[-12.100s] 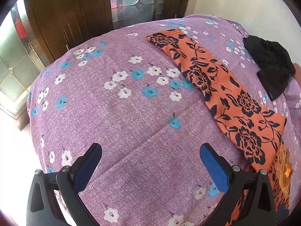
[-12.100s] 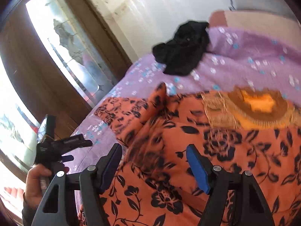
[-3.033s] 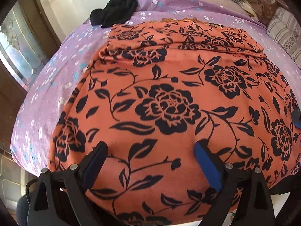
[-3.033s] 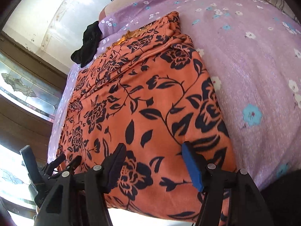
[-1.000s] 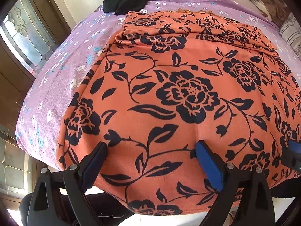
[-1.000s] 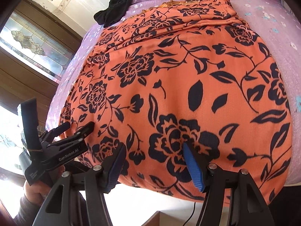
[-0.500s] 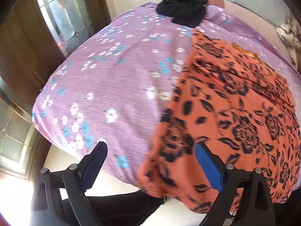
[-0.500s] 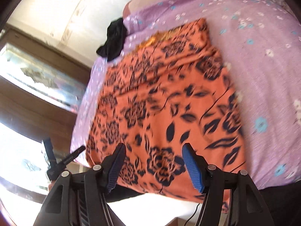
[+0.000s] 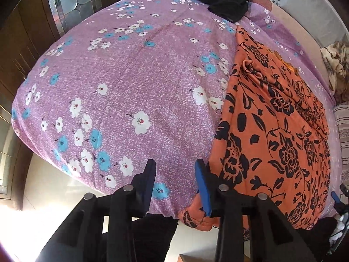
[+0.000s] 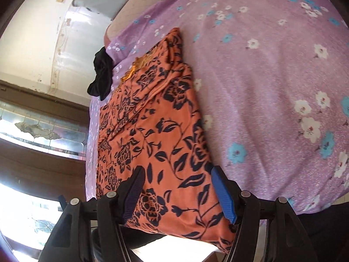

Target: Fold small clothes

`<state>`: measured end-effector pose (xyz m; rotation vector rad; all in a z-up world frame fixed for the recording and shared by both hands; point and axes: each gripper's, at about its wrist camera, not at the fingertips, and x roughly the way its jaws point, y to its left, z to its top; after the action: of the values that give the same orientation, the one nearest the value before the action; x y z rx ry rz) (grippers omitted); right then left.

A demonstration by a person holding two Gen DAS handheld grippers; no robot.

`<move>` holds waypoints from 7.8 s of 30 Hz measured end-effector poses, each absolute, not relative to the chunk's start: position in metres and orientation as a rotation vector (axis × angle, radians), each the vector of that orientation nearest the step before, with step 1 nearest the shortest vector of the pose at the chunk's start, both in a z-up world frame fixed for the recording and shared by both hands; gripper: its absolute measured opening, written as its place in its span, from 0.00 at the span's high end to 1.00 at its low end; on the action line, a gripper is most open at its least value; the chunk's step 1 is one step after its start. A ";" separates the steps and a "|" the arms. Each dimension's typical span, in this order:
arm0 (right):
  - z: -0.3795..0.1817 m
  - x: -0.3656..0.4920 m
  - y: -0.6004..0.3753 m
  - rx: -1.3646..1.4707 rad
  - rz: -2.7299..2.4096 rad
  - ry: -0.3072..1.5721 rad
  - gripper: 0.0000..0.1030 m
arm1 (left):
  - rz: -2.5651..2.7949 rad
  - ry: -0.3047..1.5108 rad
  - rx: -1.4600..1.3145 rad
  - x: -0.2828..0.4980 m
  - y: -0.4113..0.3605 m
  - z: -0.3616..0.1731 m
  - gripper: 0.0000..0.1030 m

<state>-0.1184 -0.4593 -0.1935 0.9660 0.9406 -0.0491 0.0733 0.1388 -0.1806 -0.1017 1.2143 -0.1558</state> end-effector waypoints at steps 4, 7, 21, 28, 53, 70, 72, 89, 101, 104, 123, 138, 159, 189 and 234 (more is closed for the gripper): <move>-0.203 -0.122 -0.456 0.986 -0.054 0.951 0.36 | -0.209 1.219 -0.097 0.083 0.134 -0.183 0.52; -0.212 -0.121 -0.454 1.003 -0.053 0.956 0.36 | -0.211 1.234 -0.097 0.092 0.130 -0.190 0.37; -0.235 -0.135 -0.442 1.112 0.071 0.970 0.35 | -0.472 1.257 -0.017 0.071 0.082 -0.194 0.89; -0.242 -0.134 -0.419 1.114 0.184 1.014 0.34 | -0.532 1.300 -0.026 0.071 0.076 -0.199 0.42; -0.231 -0.107 -0.388 0.913 0.114 1.155 0.61 | -0.619 1.278 0.200 0.056 0.055 -0.200 0.54; -0.159 -0.074 -0.413 1.017 0.309 0.823 0.88 | -0.739 1.105 -0.154 0.097 0.081 -0.112 0.92; -0.144 -0.055 -0.429 1.038 0.302 0.750 0.88 | -0.743 1.078 -0.182 0.118 0.077 -0.094 0.92; -0.249 0.128 -0.574 1.462 0.010 0.571 0.83 | -0.366 1.125 -0.421 0.341 -0.009 -0.186 0.87; -0.155 0.090 -0.541 1.036 -0.006 0.543 0.31 | -0.318 0.801 -0.556 0.239 0.013 -0.123 0.31; -0.155 0.098 -0.481 0.816 0.050 0.729 0.41 | -0.391 0.899 -0.443 0.202 -0.026 -0.143 0.31; -0.163 0.258 -0.437 0.483 -0.169 0.763 0.55 | -0.280 1.007 -0.395 0.238 -0.051 -0.174 0.31; -0.196 0.246 -0.241 0.202 0.284 1.049 0.55 | 0.061 1.065 -0.510 0.237 0.039 -0.178 0.31; -0.153 0.269 -0.318 0.421 0.016 0.787 0.55 | 0.015 1.150 -0.422 0.254 0.028 -0.193 0.31; -0.161 0.306 -0.255 0.428 0.187 0.885 0.59 | 0.099 1.147 -0.380 0.257 0.049 -0.193 0.29; -0.168 0.146 -0.515 0.699 -0.227 0.649 0.59 | -0.033 1.016 -0.036 0.258 -0.035 -0.182 0.15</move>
<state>0.1461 -0.5151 -0.1682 0.6989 0.6489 -0.2269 0.2582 -0.0345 -0.1822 -0.0364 1.0162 -0.0325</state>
